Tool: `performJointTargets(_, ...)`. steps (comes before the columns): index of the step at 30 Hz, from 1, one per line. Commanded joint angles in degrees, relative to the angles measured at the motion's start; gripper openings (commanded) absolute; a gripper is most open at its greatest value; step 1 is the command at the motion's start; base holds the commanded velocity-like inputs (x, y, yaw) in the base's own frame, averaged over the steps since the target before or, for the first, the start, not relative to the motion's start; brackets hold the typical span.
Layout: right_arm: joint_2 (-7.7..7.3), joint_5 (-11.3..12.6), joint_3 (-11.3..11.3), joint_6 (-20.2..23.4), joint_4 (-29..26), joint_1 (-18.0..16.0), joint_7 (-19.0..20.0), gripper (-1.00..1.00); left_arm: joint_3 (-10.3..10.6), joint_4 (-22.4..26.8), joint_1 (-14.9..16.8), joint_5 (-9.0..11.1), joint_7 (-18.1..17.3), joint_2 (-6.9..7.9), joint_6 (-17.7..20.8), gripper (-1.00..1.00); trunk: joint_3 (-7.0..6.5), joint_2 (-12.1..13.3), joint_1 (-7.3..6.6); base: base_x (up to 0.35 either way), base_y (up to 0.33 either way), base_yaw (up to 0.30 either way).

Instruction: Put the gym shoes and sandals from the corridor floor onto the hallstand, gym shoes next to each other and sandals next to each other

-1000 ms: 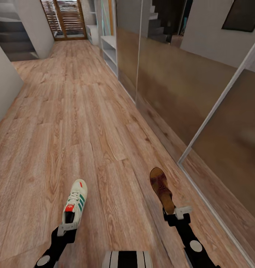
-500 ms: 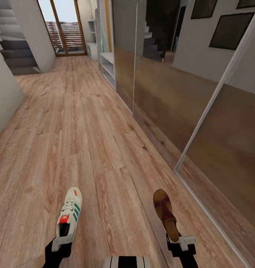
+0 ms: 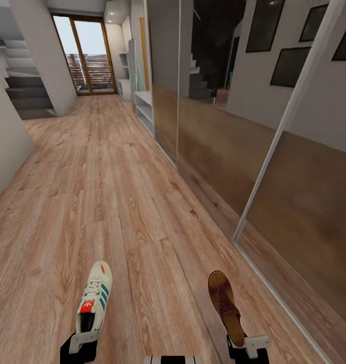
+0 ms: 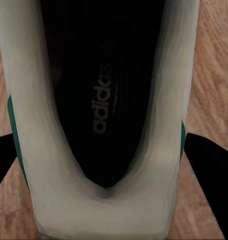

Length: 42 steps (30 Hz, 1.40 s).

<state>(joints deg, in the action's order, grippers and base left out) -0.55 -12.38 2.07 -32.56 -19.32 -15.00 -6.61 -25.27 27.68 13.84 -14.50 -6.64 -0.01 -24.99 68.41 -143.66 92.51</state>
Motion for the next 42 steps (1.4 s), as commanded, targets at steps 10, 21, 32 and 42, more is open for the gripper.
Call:
performJointTargets(10,0.02,-0.36,0.22,-0.14,0.07,-0.03,-0.17,-1.00,-0.48,-0.22,0.05,-0.44,-0.39,0.03,-0.24,-1.00,-3.08,0.12,-0.27,0.000,0.000,-0.065)
performJointTargets(21,0.13,-0.36,0.14,-0.14,0.07,-0.03,-0.24,-1.00,-0.48,-0.26,0.05,-0.44,-0.39,-0.07,-0.24,-1.00,-6.51,0.27,-0.55,0.000,0.000,-0.065)
performJointTargets(32,0.32,-0.36,0.13,-0.14,0.07,-0.03,-0.25,-1.00,-0.48,-0.26,0.05,-0.44,-0.39,-0.08,-0.24,-1.00,-9.93,0.42,-0.83,0.000,0.000,-0.065)
performJointTargets(42,0.37,-0.36,0.13,-0.14,0.07,-0.03,-0.24,-1.00,-0.48,-0.26,0.05,-0.44,-0.39,-0.08,-0.24,-1.00,-12.35,4.43,-3.03,0.000,0.000,-0.042)
